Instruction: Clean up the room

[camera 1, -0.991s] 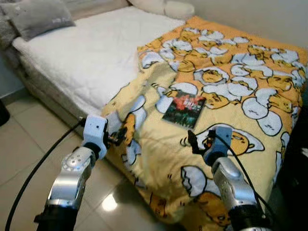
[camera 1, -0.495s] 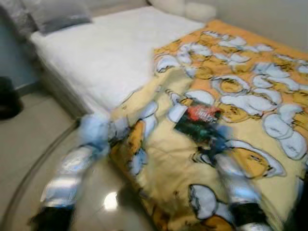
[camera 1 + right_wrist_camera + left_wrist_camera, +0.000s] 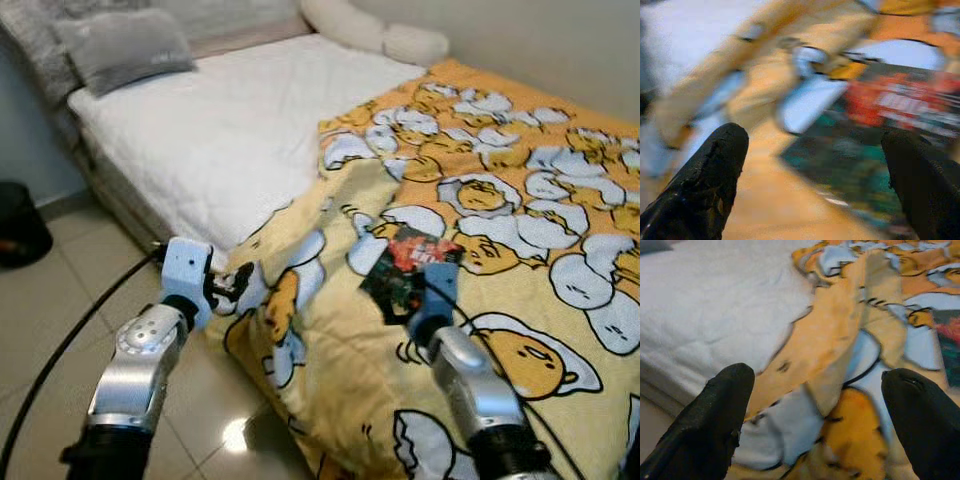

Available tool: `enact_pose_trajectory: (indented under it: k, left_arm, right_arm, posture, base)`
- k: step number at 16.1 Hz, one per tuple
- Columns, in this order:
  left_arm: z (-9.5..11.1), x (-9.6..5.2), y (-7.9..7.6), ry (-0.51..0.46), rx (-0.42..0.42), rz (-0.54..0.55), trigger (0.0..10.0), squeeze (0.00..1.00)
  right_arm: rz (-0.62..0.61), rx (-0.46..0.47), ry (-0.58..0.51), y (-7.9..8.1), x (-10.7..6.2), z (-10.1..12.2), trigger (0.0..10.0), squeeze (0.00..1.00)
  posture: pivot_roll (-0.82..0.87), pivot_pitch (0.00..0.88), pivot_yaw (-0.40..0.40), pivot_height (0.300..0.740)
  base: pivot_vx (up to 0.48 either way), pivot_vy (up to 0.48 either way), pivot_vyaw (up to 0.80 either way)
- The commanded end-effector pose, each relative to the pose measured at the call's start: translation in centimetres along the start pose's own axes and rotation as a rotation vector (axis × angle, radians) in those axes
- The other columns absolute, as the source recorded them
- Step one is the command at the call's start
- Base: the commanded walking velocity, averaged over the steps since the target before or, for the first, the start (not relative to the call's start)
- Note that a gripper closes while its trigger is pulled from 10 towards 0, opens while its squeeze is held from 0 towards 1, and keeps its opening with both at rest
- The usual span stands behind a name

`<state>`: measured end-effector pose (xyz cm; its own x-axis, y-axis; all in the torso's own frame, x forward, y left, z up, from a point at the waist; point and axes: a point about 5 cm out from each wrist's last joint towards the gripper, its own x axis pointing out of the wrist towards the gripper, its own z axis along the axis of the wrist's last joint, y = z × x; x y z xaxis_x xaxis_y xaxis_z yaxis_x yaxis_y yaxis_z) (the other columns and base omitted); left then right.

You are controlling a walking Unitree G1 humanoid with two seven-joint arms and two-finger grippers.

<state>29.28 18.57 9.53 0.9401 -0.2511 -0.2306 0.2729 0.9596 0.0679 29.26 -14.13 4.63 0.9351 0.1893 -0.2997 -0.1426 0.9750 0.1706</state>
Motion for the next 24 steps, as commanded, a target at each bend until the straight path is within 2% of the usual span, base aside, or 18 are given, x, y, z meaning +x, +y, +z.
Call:
enact_pose_trajectory:
  k: [1,5,9,11,12,13,15,17,18,21,22,23,24]
  left_arm:
    - [0.2,0.2,-0.6,-0.002,0.011,-0.023,10.0,0.30]
    - [0.3,0.1,-1.0,-0.003,0.065,-0.064,10.0,0.29]
    - [0.3,-0.8,-2.0,0.004,0.164,-0.145,10.0,0.29]
    - [0.2,-1.2,-2.1,0.002,0.159,-0.141,10.0,0.29]
    - [-0.1,-1.5,-2.1,0.005,0.148,-0.139,10.0,0.29]
    - [-0.4,-1.8,-2.3,0.008,0.128,-0.145,10.0,0.29]
    - [-0.6,-1.9,-2.2,0.011,0.116,-0.151,10.0,0.29]
    - [-0.3,-2.2,-1.8,0.009,0.117,-0.170,10.0,0.29]
    - [-0.1,-2.2,-1.7,0.012,0.121,-0.197,10.0,0.29]
    - [0.1,-2.2,-1.8,0.017,0.156,-0.336,10.0,0.30]
    - [0.1,-2.1,-1.7,0.023,0.169,-0.369,10.0,0.29]
    - [0.2,-1.8,-1.8,0.032,0.207,-0.461,10.0,0.29]
    - [0.3,-1.8,-1.8,0.034,0.212,-0.482,10.0,0.29]
  right_arm:
    - [-0.030,0.014,-0.017,-0.5,0.0,0.5,10.0,0.00]
    - [-0.064,0.056,-0.023,-1.1,-0.1,0.7,10.0,0.00]
    - [-0.075,0.072,-0.018,-1.3,-0.8,0.1,10.0,0.00]
    - [-0.071,0.074,-0.037,-1.4,-1.2,0.2,10.0,0.00]
    - [-0.091,0.058,-0.061,-1.9,-1.6,0.2,10.0,0.80]
    - [-0.104,0.050,-0.082,-2.3,-2.1,0.0,10.0,1.00]
    - [-0.112,0.057,-0.089,-2.5,-2.8,-0.3,10.0,1.00]
    - [-0.157,0.124,-0.100,-3.0,-3.0,-0.2,10.0,1.00]
    - [-0.176,0.160,-0.064,-3.1,-2.5,-0.5,10.0,1.00]
    - [-0.185,0.094,0.077,-3.6,-0.3,-0.9,10.0,1.00]
    - [-0.186,0.099,0.088,-3.8,0.3,-0.6,10.0,1.00]
    - [-0.180,0.214,0.063,-4.1,1.6,0.9,10.0,1.00]
    - [-0.175,0.251,0.058,-4.1,1.9,1.3,10.0,0.56]
  posture:
    - [0.13,0.000,-0.021,0.740]
    - [0.13,0.000,-0.024,0.740]
    - [0.14,0.000,-0.028,0.740]
    - [0.14,0.000,-0.031,0.740]
    - [0.14,0.000,-0.029,0.740]
    - [0.15,0.000,-0.031,0.740]
    - [0.15,0.000,-0.029,0.740]
    - [0.17,0.000,-0.016,0.740]
    - [0.16,0.000,-0.007,0.740]
    - [0.14,0.000,0.031,0.740]
    - [0.14,0.000,0.034,0.740]
    - [0.14,0.000,0.043,0.740]
    - [0.14,0.000,0.044,0.740]
  base:
    - [0.270,0.000,0.00]
    - [0.000,0.000,0.00]
    - [0.000,0.000,0.00]
    - [0.000,0.000,0.00]
    - [0.000,0.000,0.00]
    - [0.000,0.000,0.00]
    - [0.000,0.000,0.00]
    - [0.000,0.000,0.00]
    - [0.000,0.000,0.00]
    - [0.000,0.000,0.00]
    - [0.000,0.000,0.00]
    - [0.000,0.000,0.00]
    - [0.000,0.000,0.00]
